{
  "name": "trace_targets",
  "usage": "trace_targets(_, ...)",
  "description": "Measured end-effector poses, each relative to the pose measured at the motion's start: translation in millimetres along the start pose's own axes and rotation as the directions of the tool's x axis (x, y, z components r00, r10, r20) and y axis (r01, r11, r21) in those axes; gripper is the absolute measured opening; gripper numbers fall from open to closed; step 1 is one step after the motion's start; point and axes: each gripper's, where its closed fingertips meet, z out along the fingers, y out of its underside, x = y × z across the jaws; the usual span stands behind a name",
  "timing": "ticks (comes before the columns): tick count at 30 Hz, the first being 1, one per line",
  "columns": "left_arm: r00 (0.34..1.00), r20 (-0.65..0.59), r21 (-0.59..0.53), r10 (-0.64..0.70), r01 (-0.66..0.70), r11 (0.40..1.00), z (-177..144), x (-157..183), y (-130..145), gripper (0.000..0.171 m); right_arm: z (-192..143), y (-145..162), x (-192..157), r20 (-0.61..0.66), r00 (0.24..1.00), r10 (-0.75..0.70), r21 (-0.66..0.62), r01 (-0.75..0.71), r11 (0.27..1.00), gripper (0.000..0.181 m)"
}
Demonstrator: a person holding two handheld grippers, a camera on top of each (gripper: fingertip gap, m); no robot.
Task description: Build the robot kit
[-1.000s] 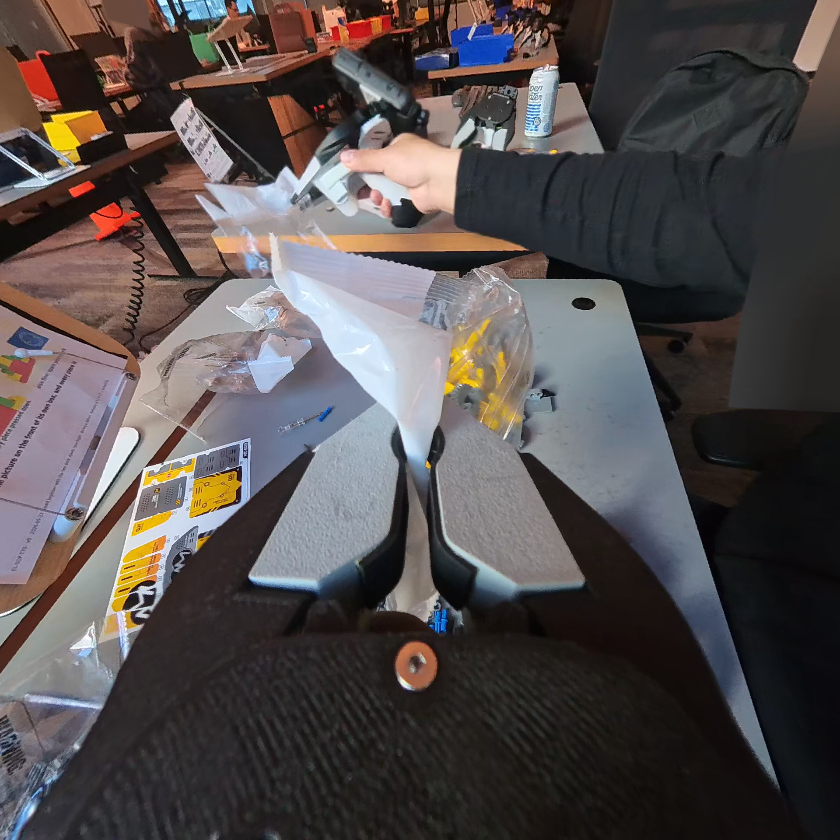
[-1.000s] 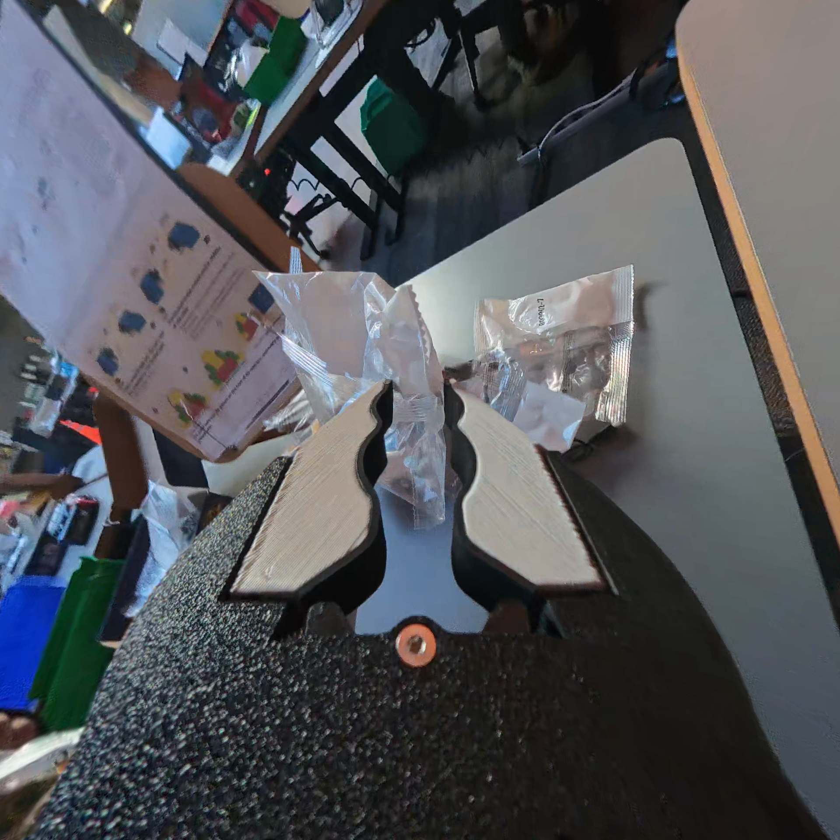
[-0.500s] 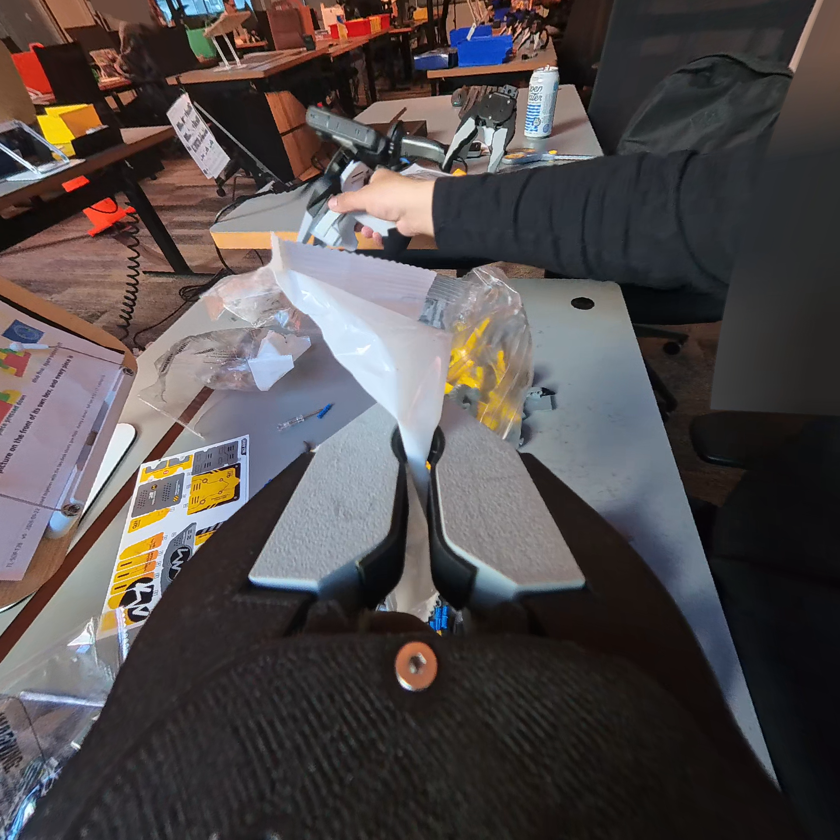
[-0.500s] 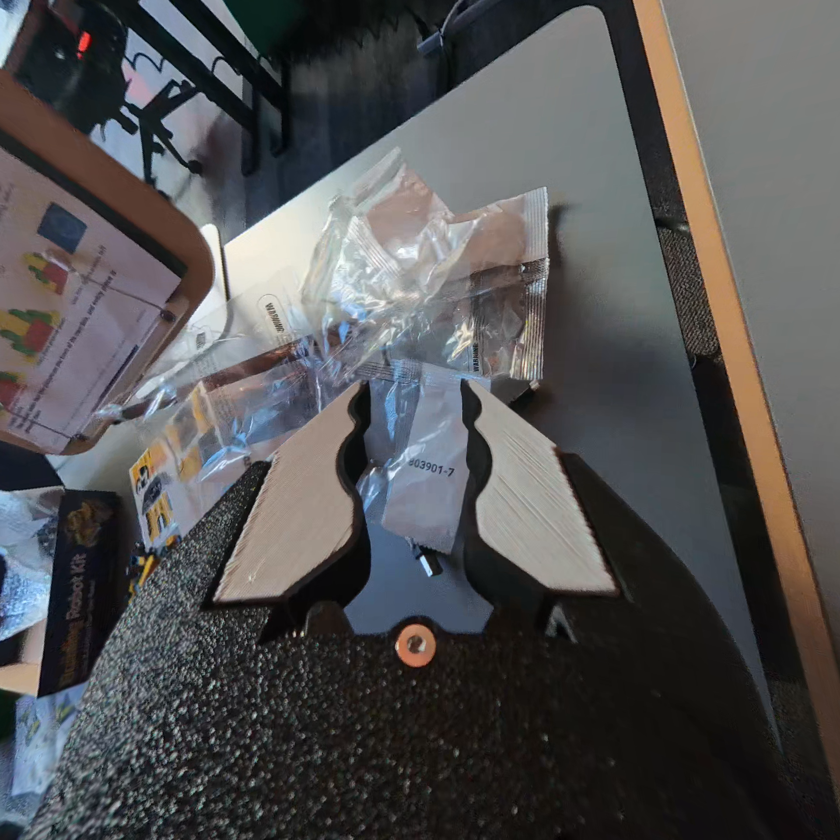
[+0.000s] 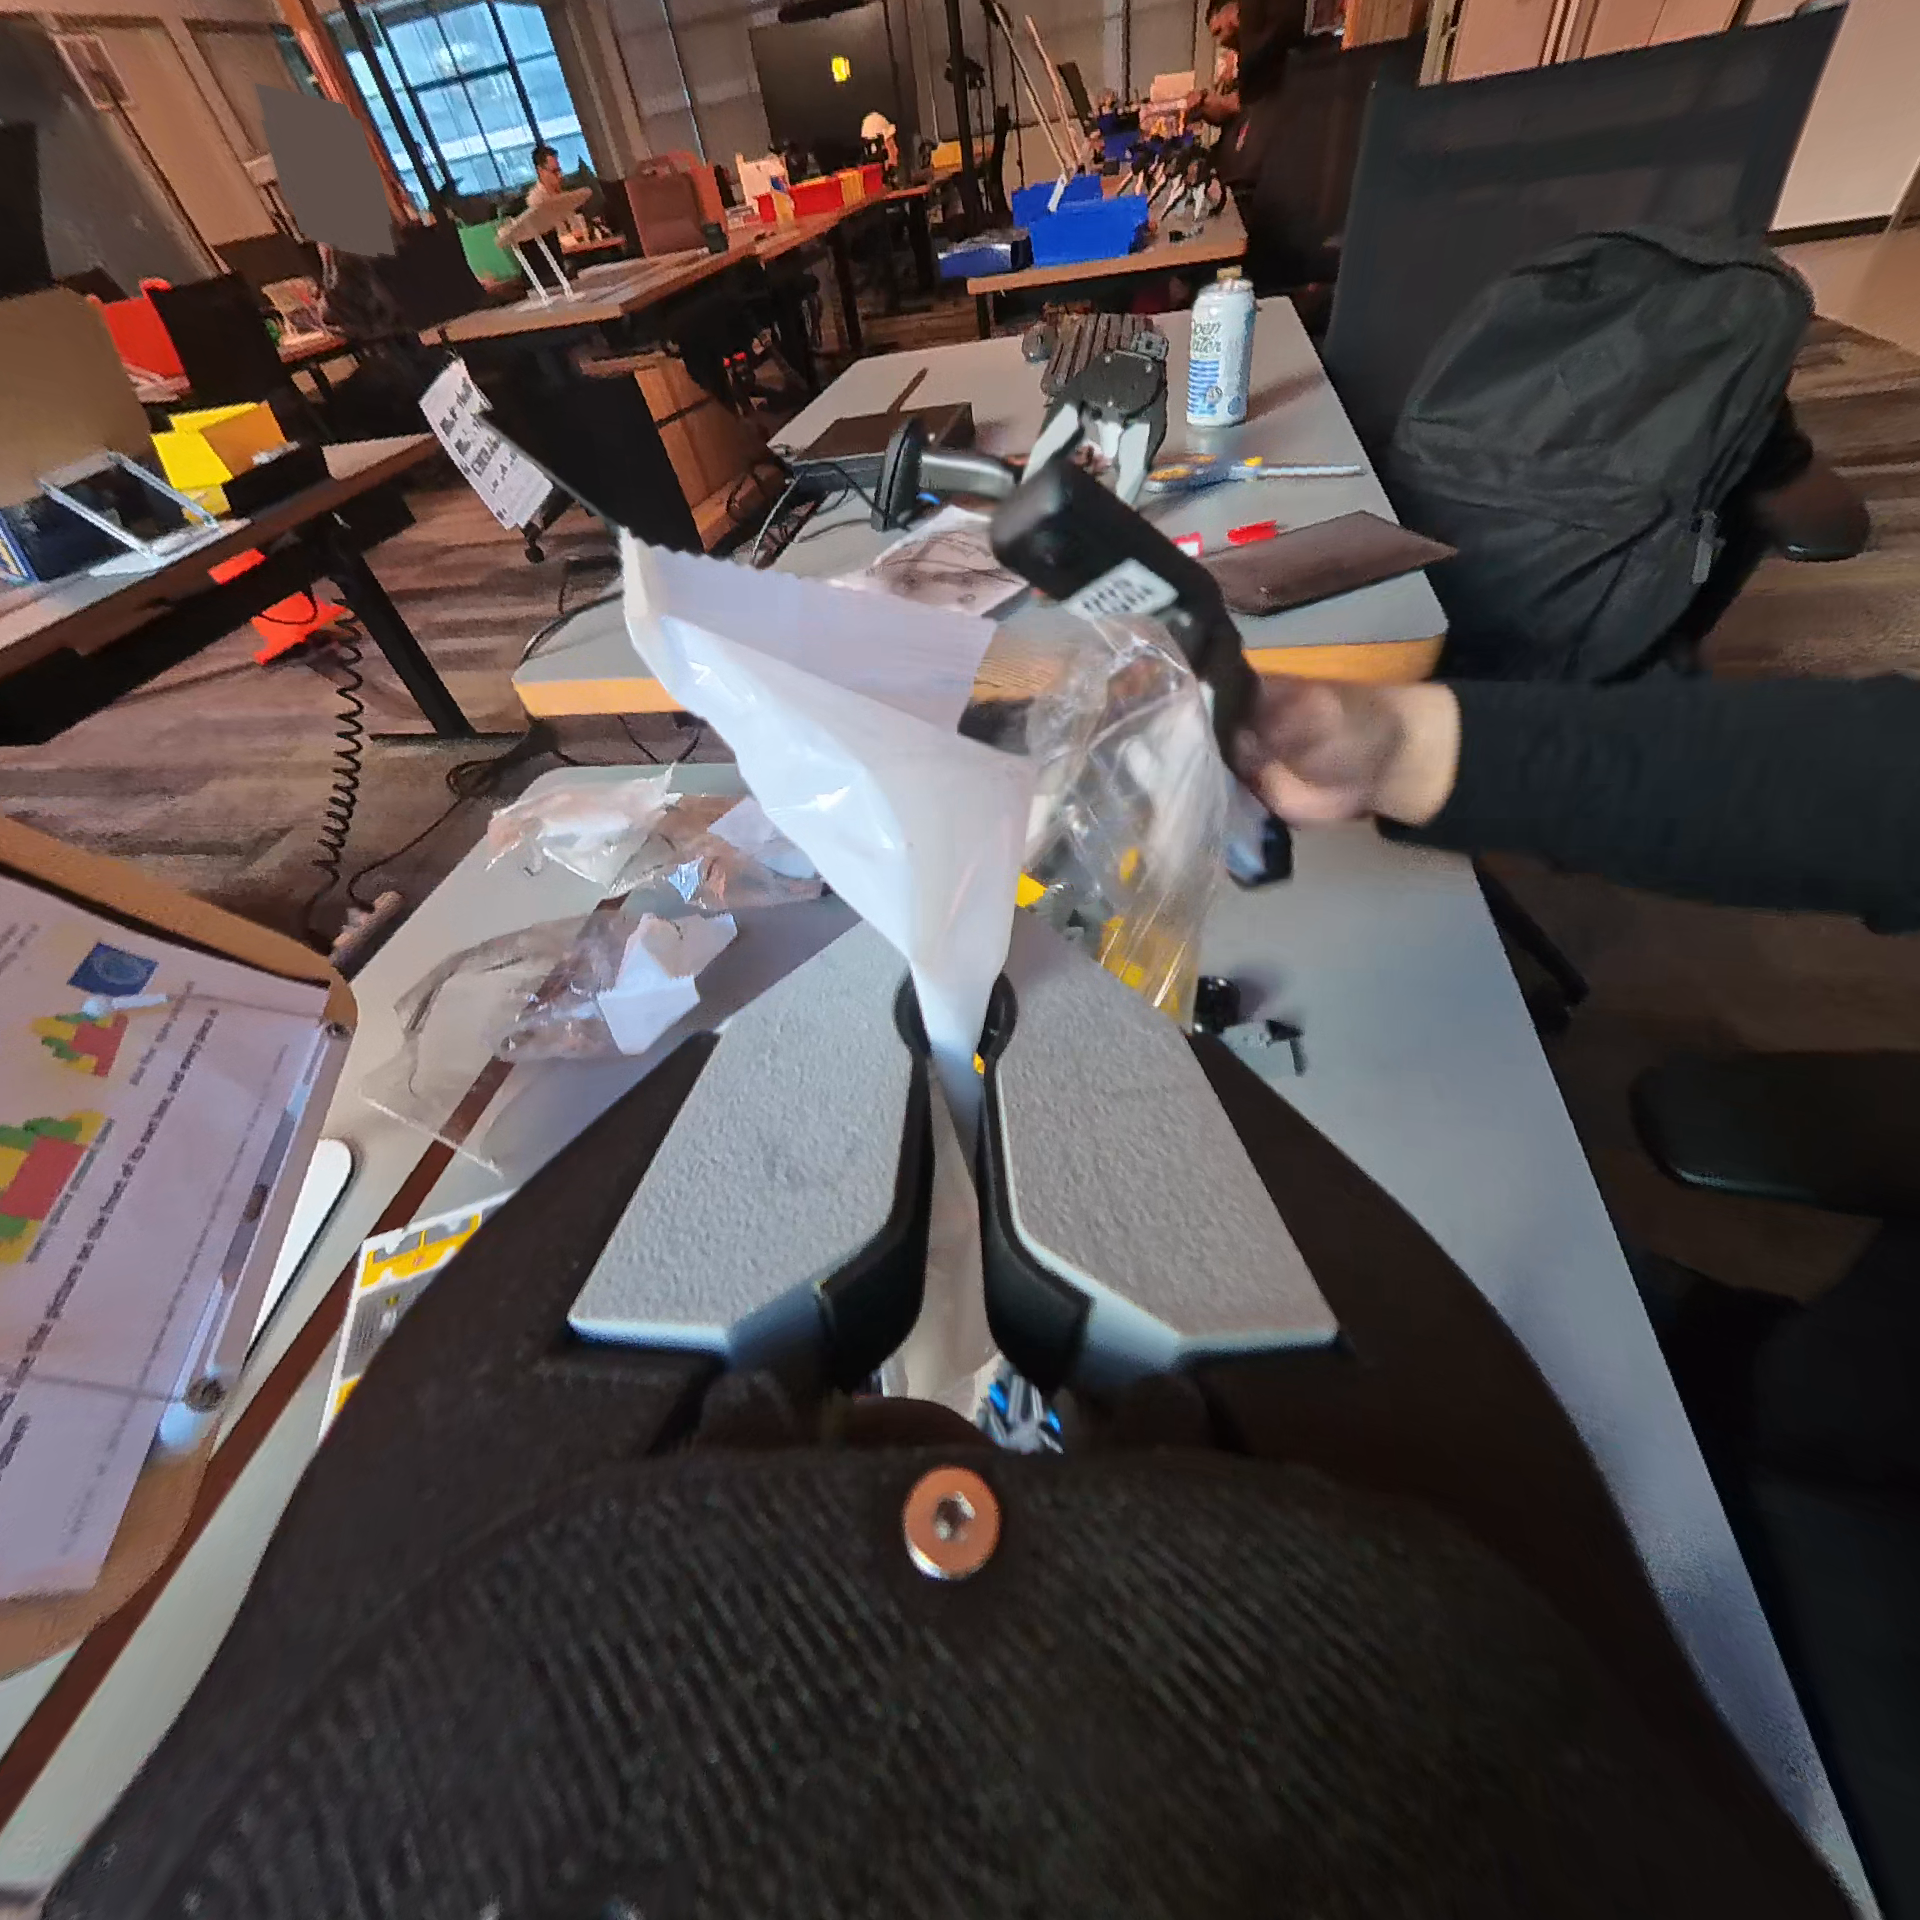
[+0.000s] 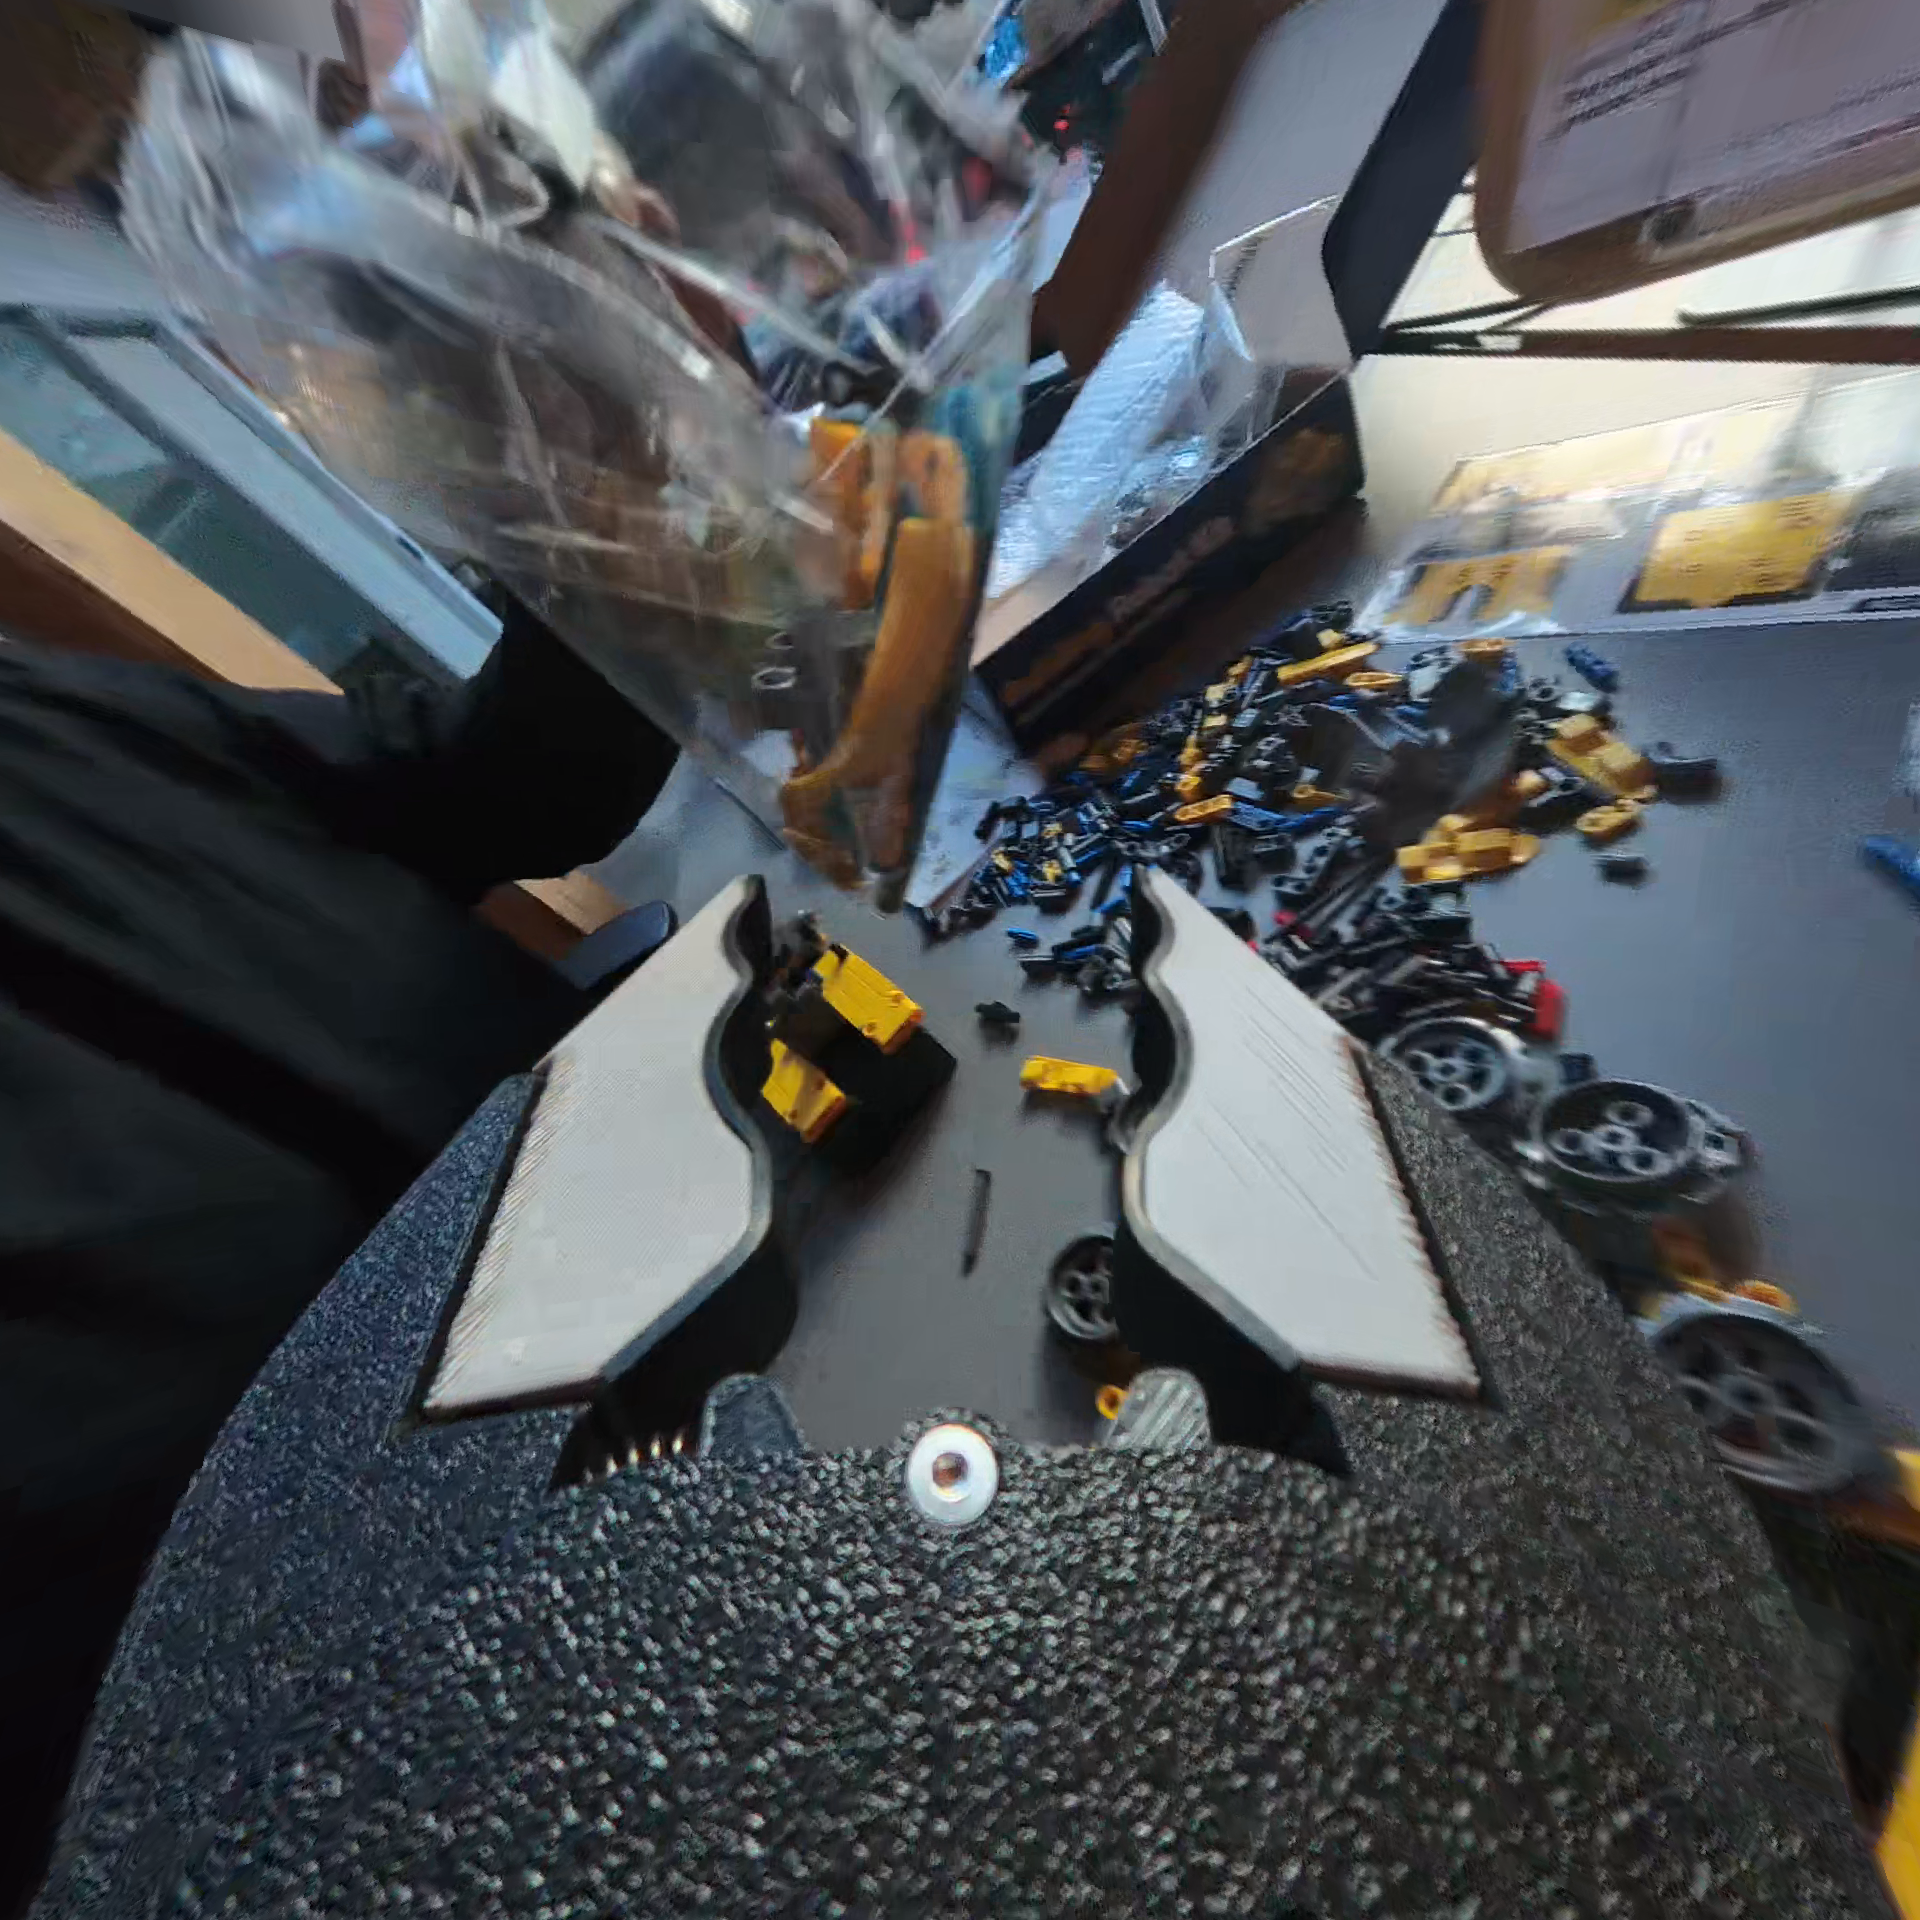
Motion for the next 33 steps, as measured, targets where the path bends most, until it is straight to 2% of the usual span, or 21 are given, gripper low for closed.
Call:
trace_targets(2,1.0,0.01,0.018,-0.005,0.005,1.0,14,-1,-5,0.0,15,10,-5,-0.015,1.0,0.001,0.012,-0.001,1.0,0.074)
trace_targets(5,0.999,0.01,0.026,-0.032,0.032,0.999,35,0,-9,0.0,24,13,4,-0.071,0.997,-0.008,0.079,0.013,0.997,0.07)
trace_targets(7,0.999,0.016,0.016,-0.052,0.051,0.999,46,-1,-8,0.0,19,10,-1,-0.027,0.999,-0.018,0.128,0.022,0.991,0.038)
trace_targets(11,0.992,0.064,-0.008,-0.111,0.111,0.994,59,-16,1,0.0,-13,2,18,-0.12,0.993,0.014,0.158,0.005,0.987,0.035)
trace_targets(14,0.982,0.06,-0.043,-0.18,0.183,0.982,71,-26,19,0.0,-44,-11,33,-0.18,0.982,0.061,0.223,-0.02,0.975,0.033)
trace_targets(16,0.972,0.037,-0.051,-0.233,0.235,0.971,80,-29,28,0.0,-64,-17,44,-0.221,0.972,0.086,0.257,-0.027,0.966,0.027)
trace_targets(17,0.967,0.028,-0.058,-0.254,0.255,0.965,86,-31,34,0.0,-72,-19,50,-0.238,0.967,0.089,0.263,-0.024,0.964,0.013)
trace_targets(18,0.961,0.02,-0.063,-0.277,0.277,0.959,93,-32,38,0.0,-79,-20,56,-0.256,0.962,0.098,0.265,-0.028,0.964,0.009)
trace_targets(24,0.908,-0.021,-0.138,-0.419,0.412,0.901,139,-39,73,0.0,-105,-9,108,-0.386,0.9,0.203,0.191,-0.137,0.972,0.008)
trace_targets(27,0.884,0.005,-0.168,-0.468,0.462,0.871,153,-44,94,0.0,-119,-11,119,-0.428,0.885,0.183,0.174,-0.117,0.978,0.007)
trace_targets(33,0.877,0.019,-0.214,-0.481,0.474,0.854,166,-36,122,0.002,-131,-13,130,-0.465,0.87,0.165,0.134,-0.115,0.984,0.006)
